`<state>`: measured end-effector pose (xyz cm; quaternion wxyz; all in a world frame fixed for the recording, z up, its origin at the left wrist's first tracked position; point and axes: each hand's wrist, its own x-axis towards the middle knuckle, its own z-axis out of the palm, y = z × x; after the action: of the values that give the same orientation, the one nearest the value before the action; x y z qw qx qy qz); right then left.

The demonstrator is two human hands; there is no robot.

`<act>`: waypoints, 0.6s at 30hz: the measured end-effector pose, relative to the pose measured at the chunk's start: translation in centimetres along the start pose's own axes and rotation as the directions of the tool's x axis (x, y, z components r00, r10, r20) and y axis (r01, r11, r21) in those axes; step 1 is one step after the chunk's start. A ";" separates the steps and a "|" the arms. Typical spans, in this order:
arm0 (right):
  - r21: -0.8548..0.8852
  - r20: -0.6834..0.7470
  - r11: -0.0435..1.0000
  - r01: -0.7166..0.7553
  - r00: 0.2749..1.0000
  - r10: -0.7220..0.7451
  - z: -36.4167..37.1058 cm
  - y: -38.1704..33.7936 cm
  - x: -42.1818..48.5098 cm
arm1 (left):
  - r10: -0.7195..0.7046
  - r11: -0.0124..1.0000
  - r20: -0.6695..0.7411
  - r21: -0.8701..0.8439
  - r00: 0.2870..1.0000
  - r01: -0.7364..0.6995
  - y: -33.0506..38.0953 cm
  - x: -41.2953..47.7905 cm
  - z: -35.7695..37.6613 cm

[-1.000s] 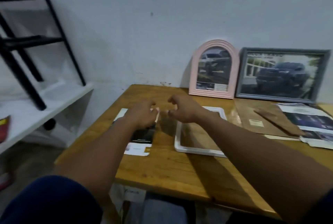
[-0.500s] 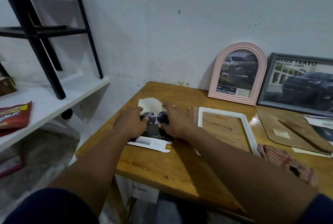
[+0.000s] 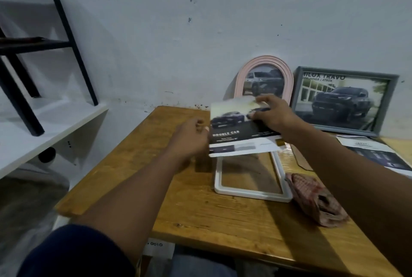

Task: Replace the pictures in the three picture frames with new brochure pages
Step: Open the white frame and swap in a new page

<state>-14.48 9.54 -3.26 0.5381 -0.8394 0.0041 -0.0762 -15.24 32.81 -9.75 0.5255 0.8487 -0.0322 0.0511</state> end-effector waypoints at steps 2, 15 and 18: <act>0.052 -0.057 0.994 -0.100 0.993 0.103 -2.3 2.5 -0.1 | -0.010 0.999 0.086 0.054 0.996 0.006 -0.2 0.0 1.9; 0.397 -0.165 0.891 -0.221 0.938 0.306 -6.2 6.2 -1.0 | 0.109 0.929 0.197 0.328 0.974 -0.170 0.3 -1.0 5.7; 0.404 -0.150 0.888 -0.222 0.941 0.303 -6.1 6.2 -1.4 | 0.091 0.926 0.222 0.339 0.971 -0.165 0.5 -1.4 6.3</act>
<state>-16.16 1.57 -6.59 0.6928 -0.6976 0.1597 -0.0894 -16.37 26.99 -12.30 0.3532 0.9263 -0.1312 0.0037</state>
